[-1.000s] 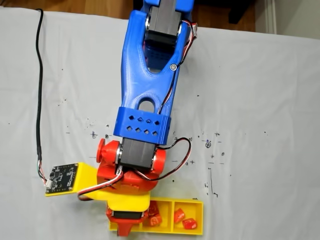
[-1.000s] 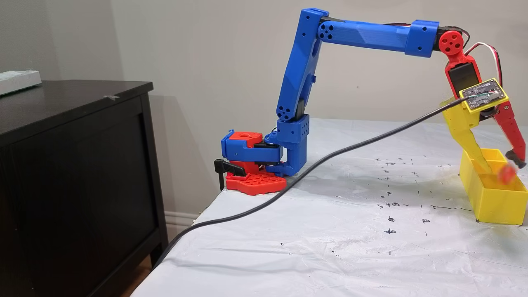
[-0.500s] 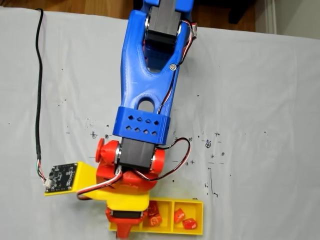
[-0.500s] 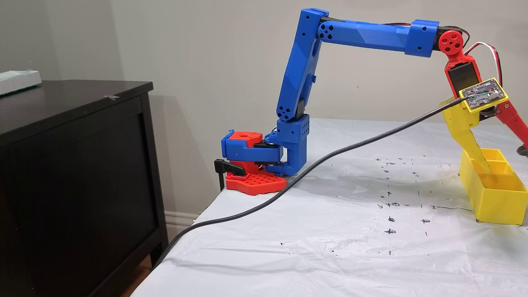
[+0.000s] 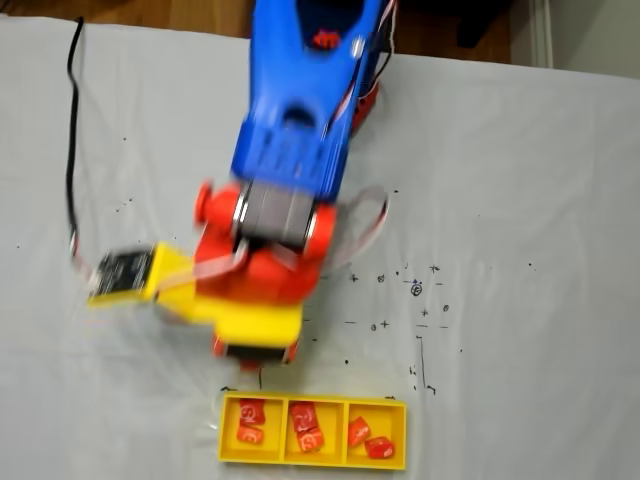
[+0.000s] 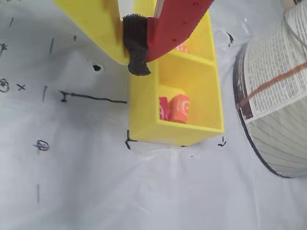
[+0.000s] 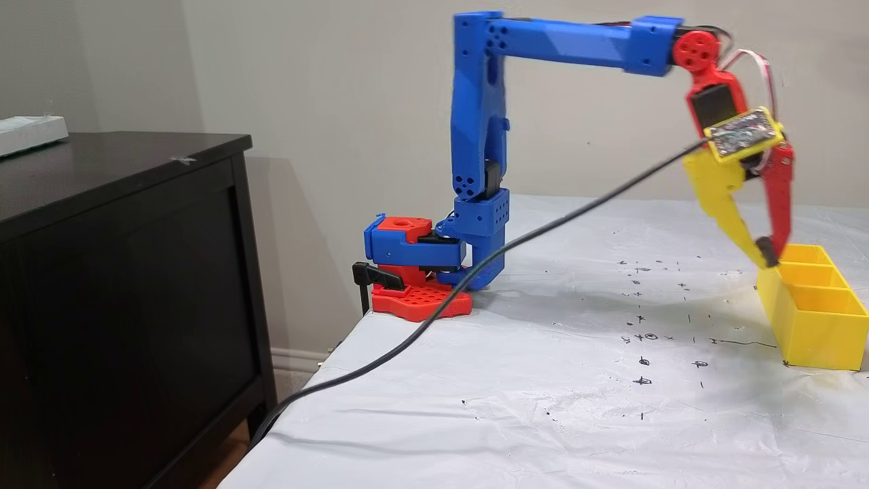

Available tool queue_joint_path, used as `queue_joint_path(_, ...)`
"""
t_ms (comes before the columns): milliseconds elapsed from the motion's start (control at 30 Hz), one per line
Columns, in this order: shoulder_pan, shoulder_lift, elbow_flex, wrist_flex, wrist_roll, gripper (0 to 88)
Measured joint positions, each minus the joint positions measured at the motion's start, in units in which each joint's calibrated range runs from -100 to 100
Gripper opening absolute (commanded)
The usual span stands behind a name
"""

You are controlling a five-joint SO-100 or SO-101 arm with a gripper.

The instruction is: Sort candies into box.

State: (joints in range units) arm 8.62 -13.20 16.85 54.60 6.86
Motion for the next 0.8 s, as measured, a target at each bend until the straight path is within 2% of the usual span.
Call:
queue_joint_path(300,-4.1,-49.6,43.7,-3.6,-0.7,0.1)
queue_joint_path(500,-8.1,-77.5,66.2,0.6,-0.7,0.1)
queue_joint_path(800,-13.4,-85.5,70.3,13.0,-1.6,0.1)
